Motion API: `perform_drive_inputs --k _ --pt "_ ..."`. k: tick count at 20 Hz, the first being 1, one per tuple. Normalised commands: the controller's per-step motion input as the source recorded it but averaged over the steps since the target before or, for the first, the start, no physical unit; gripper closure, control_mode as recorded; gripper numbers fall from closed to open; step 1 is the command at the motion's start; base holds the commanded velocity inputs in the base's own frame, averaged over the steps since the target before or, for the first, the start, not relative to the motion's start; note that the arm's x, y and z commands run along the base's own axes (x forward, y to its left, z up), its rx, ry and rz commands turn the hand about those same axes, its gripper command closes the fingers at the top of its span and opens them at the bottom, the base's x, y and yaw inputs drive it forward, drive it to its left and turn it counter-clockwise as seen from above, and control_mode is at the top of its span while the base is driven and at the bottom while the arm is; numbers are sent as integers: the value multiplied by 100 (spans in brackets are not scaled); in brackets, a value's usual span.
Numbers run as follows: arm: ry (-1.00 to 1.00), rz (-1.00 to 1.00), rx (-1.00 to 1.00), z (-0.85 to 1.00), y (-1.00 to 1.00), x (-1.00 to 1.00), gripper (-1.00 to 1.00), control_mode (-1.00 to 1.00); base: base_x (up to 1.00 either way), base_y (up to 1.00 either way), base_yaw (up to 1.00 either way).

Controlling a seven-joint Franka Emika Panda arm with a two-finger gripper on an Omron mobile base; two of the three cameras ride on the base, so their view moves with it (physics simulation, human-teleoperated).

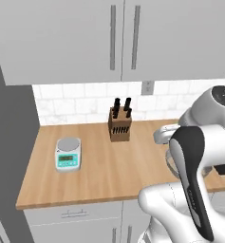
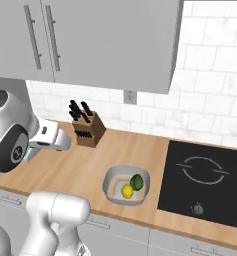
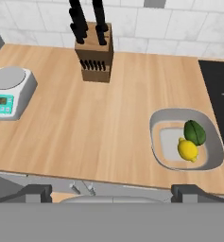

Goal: Take the meat container that has the steak and place it on the second highest rack of the freezer. Then take the vegetable container that has the avocado and lemon and place it on the highest rack of the freezer.

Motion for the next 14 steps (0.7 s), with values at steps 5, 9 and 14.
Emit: perform_drive_inputs --k 5,9,14 --pt "0 0 0 0 0 0 -100 100 -1 -1 -35" --pt "0 0 0 0 0 0 -100 100 1 0 -44" --pt "0 0 0 0 0 0 -100 100 0 0 -28"
